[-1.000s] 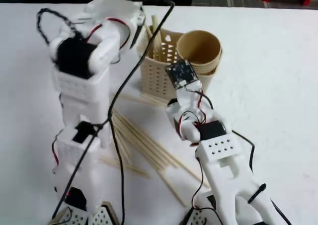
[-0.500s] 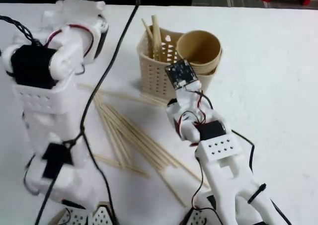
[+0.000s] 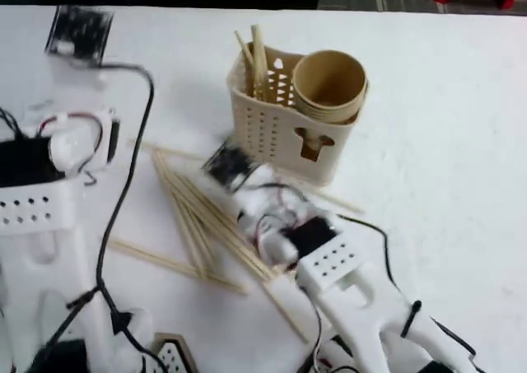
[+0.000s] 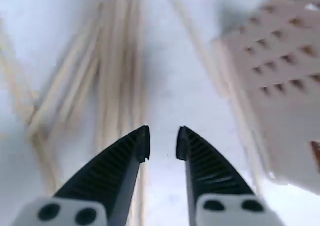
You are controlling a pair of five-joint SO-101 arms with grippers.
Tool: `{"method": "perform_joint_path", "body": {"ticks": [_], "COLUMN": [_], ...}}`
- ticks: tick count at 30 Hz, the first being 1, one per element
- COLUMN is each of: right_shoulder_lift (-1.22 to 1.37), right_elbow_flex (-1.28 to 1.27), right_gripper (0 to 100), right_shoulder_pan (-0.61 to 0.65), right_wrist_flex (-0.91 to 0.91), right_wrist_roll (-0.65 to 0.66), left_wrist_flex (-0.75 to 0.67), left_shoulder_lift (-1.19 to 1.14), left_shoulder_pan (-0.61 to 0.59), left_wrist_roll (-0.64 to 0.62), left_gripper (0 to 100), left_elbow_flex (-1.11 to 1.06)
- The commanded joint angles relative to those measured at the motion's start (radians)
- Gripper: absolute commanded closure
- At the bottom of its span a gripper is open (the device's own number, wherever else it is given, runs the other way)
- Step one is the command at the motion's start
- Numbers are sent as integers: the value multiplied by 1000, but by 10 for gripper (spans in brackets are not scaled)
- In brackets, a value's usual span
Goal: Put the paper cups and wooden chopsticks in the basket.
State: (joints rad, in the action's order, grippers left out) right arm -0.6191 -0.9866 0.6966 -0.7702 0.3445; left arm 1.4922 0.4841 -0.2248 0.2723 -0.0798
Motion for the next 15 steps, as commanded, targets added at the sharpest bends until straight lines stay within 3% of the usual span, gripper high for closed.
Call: {"method": "perform_joint_path", "body": {"ticks": [1,11,15], "right_shoulder_lift": [51,484,575], "right_elbow_flex": [40,338,420], "right_gripper": [873,872,872], "right_shoulder_pan": [61,65,67], "right_wrist_flex": [-31,-163,-219], "right_wrist_roll": [9,11,11], "left_wrist_flex": [-196,-532,-647], "left_shoulder_lift": [147,315,323], "left_shoulder_pan": [-99,-170,-196], "left_wrist_roll": [8,89,107], "left_gripper": [973,973,973], "left_elbow_flex": [-365,-939,-1054]}}
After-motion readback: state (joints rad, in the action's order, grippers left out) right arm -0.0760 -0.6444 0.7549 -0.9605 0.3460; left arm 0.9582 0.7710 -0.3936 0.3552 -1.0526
